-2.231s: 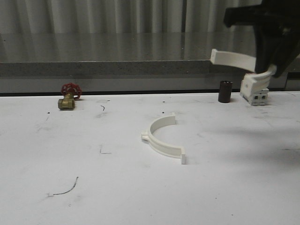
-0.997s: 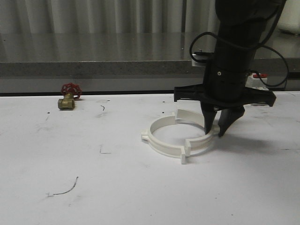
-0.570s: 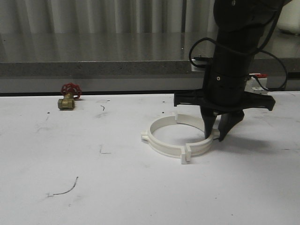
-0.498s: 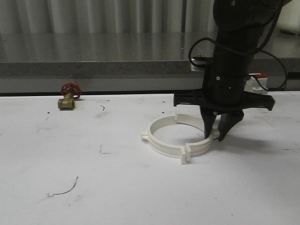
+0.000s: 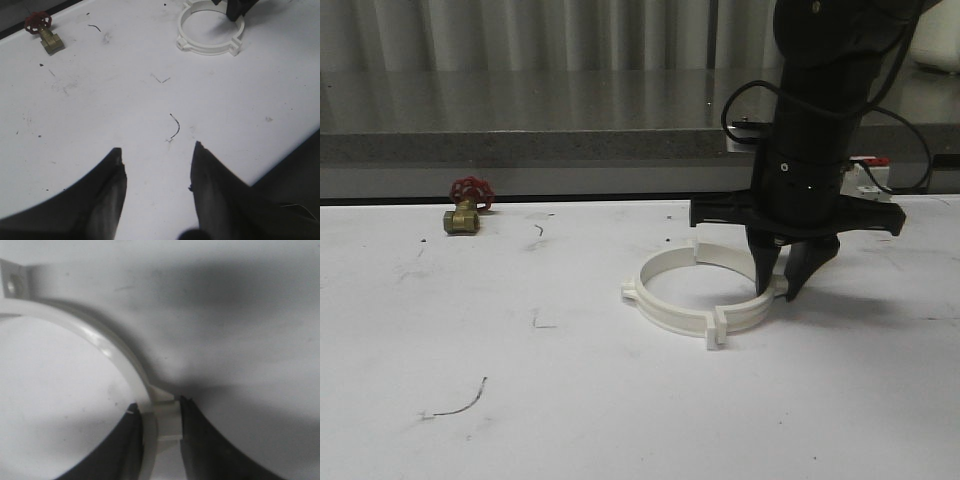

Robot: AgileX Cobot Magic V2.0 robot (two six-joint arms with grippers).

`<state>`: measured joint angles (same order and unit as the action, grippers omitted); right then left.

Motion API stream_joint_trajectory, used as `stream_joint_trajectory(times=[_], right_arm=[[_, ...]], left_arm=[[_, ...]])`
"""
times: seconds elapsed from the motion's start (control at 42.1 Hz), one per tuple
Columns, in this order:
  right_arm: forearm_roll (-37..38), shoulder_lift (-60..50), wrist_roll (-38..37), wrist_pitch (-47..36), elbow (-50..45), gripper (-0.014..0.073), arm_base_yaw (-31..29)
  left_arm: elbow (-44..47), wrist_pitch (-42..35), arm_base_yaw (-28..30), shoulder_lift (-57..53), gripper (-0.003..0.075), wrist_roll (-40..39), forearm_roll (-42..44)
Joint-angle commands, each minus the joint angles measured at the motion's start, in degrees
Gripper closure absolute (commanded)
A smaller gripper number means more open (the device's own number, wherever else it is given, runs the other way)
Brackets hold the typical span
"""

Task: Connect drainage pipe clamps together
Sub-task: 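Press the held half's ends against the placed half's ends, then open the right gripper and lift it away from the ring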

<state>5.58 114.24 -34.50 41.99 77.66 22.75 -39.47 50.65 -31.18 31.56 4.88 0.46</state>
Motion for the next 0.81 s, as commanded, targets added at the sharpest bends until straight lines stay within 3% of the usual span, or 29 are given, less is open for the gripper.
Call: stream_joint_trajectory(times=[0.0,0.142,0.783], right_arm=[[-0.2,-2.3,0.2,-1.2,1.4,0.0373,0.2],[-0.5,-2.3,0.2,-1.2,1.4,0.0303,0.2],[-2.1,-4.3,0.2,0.0,1.4,0.0302,0.2]], left_arm=[[-1.4,-4.2,0.0,0.1,0.0419,-0.2,-0.5],[-1.4,-4.2,0.0,0.1,0.0419,-0.2,-0.5],[-1.4,-4.2,0.0,0.1,0.0419,-0.2,-0.5]])
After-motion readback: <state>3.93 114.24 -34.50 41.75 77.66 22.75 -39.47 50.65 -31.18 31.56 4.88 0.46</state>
